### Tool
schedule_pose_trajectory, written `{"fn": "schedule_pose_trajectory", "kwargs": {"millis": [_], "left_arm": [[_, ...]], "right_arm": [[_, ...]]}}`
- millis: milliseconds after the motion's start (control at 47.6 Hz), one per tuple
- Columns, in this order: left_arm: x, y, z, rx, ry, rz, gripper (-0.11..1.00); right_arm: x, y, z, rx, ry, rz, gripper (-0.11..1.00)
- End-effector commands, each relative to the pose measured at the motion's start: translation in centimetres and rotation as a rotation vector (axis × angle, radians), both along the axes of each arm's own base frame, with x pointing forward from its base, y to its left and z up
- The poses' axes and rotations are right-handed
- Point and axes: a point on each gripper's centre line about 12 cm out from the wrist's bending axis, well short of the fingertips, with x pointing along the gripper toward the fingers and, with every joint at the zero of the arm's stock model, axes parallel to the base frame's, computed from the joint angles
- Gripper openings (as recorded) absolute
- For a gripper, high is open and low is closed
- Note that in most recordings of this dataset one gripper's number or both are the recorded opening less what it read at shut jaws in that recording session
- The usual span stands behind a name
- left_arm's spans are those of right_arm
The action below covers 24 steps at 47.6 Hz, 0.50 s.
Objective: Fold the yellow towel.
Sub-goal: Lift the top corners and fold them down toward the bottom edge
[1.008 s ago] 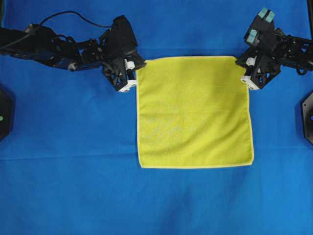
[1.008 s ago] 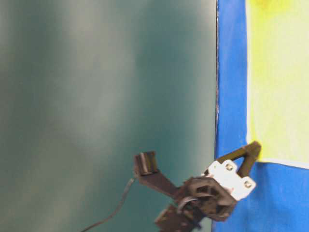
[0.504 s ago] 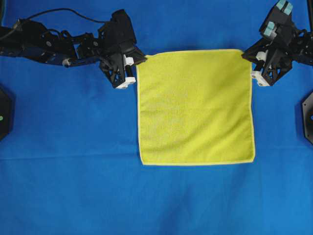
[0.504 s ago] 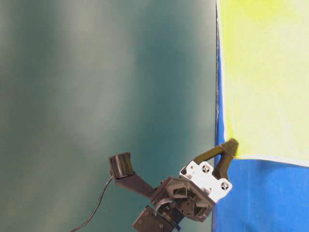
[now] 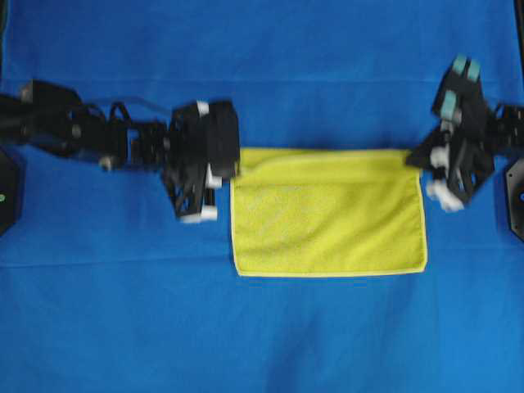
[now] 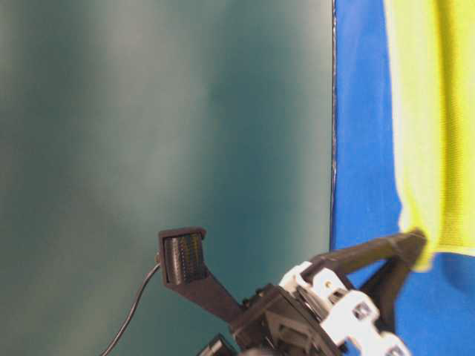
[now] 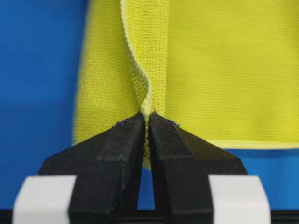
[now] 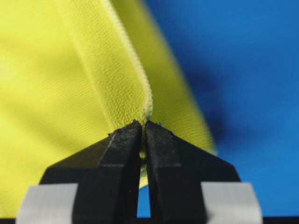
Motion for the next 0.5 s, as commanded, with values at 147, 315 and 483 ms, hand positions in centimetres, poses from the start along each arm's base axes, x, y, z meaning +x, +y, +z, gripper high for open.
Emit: {"fn": "schedule_pose_trajectory", "kwargs": {"millis": [147,315,483], "left_arm": [[0.6,-5.3,0.9,-0.065,-0.031,-0.079,0.01],[0.9,-7.9,0.9,-0.093,-0.033,-0.119,0.01],[1.1,-9.4,0.8,-0.098,-0.031,-0.153,0.01]], "right_arm": [[0.2,5.4,0.1,0.113,-0.001,0.107,0.02],[0.2,8.4,-0.1,0.169,0.006,0.161,0.02],[0.7,10.1,-0.2,0.192,-0.007,0.196,0.02]]}}
